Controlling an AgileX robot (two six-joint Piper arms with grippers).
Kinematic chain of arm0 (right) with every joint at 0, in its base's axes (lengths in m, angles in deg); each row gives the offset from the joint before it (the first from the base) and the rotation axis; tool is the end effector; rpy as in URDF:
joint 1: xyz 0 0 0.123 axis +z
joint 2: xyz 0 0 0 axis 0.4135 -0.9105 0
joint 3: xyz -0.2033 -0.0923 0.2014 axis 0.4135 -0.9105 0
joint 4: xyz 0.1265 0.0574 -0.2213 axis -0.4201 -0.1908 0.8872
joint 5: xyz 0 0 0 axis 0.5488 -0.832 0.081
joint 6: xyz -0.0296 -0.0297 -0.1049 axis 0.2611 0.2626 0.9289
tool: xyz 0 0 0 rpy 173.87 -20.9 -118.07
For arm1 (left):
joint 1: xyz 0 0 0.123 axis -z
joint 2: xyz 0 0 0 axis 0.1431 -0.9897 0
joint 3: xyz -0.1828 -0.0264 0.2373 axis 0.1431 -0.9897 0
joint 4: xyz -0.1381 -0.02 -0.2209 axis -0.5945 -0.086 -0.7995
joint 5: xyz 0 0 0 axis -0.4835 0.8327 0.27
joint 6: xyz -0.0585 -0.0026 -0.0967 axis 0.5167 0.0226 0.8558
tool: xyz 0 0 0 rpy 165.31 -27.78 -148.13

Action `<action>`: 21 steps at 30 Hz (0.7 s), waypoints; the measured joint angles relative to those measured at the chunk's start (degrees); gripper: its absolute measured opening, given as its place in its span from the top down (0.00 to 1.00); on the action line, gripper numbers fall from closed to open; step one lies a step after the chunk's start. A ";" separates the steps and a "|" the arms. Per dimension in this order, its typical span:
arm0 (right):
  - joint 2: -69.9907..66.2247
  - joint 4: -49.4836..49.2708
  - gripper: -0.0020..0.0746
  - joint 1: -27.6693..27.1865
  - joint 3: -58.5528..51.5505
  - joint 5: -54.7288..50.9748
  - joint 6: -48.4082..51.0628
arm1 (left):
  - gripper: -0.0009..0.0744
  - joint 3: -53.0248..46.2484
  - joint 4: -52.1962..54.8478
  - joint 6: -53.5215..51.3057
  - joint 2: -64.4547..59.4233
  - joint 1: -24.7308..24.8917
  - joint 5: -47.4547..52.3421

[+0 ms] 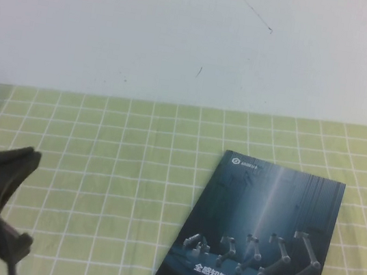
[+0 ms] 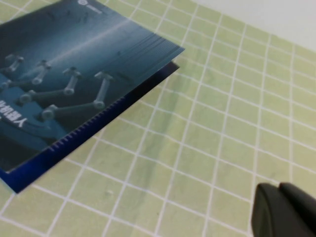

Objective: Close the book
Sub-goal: 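Close the open booklet and leave it lying on the table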

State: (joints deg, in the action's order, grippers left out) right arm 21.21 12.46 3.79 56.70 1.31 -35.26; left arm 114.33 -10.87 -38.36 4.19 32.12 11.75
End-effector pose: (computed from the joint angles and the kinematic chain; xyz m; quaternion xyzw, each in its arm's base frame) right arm 0.0669 -0.0001 0.2662 -0.2034 0.8332 -0.0366 0.5129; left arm 0.1523 -0.0743 0.3045 0.2218 0.7475 -0.1150 0.6155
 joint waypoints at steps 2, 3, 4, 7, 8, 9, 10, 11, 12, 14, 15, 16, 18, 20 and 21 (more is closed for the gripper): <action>0.11 -1.58 0.98 0.00 -2.14 2.55 -0.53 | 0.99 -2.74 -1.11 0.00 3.13 0.00 -1.26; 0.11 -2.10 0.98 0.00 -2.47 3.67 -0.67 | 0.99 -3.51 -1.80 -0.05 4.50 0.00 -1.26; 0.22 -2.35 0.98 0.00 -2.75 4.44 -0.80 | 0.99 -4.30 -2.83 -0.05 5.76 0.00 -1.26; 0.22 -2.59 0.98 0.00 -3.19 5.78 -0.80 | 0.99 -5.68 -5.58 -0.05 7.93 0.00 -0.08; 0.22 -2.72 0.98 0.00 -3.22 5.93 -0.80 | 0.99 -6.01 -5.91 -0.05 8.31 0.00 0.49; 0.22 -2.72 0.98 0.00 -3.32 6.06 -0.82 | 0.99 -6.14 -6.07 -0.05 8.42 0.00 1.02; 0.22 -2.72 0.98 0.00 -3.32 6.15 -0.92 | 0.99 -6.41 -6.21 -0.05 8.42 0.00 1.82; 0.22 -2.72 0.98 0.00 -3.32 6.15 -0.92 | 0.99 -6.70 -6.27 -0.05 8.42 0.00 2.38; 0.22 -2.72 0.98 0.00 -3.32 6.15 -0.92 | 0.99 -6.84 -6.32 -0.05 8.42 0.00 3.00; 0.22 -2.72 0.98 0.00 -3.32 6.29 -0.92 | 0.99 -7.43 -6.41 -0.05 8.42 0.00 4.27; 0.22 -2.72 0.98 0.00 -3.32 6.29 -0.92 | 0.99 -7.73 -6.41 -0.05 8.42 0.00 4.77; 0.22 -2.81 0.98 0.00 -3.32 6.29 -0.92 | 0.99 -8.07 -6.56 -0.05 8.42 0.00 5.49; 0.22 -2.81 0.98 0.00 -3.32 6.29 -0.92 | 0.99 -8.41 -6.56 -0.05 8.42 0.00 7.03; 0.22 -2.81 0.98 0.00 -3.32 6.29 -0.92 | 0.99 -8.41 -6.56 -0.05 8.42 0.00 8.56; 0.22 -2.81 0.98 0.00 -3.32 6.29 -0.92 | 0.99 -8.41 -5.46 -0.16 8.42 0.00 8.68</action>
State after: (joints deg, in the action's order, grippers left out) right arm 21.43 9.65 3.79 53.38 7.59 -36.18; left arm 105.92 -16.33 -38.52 12.62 32.12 20.43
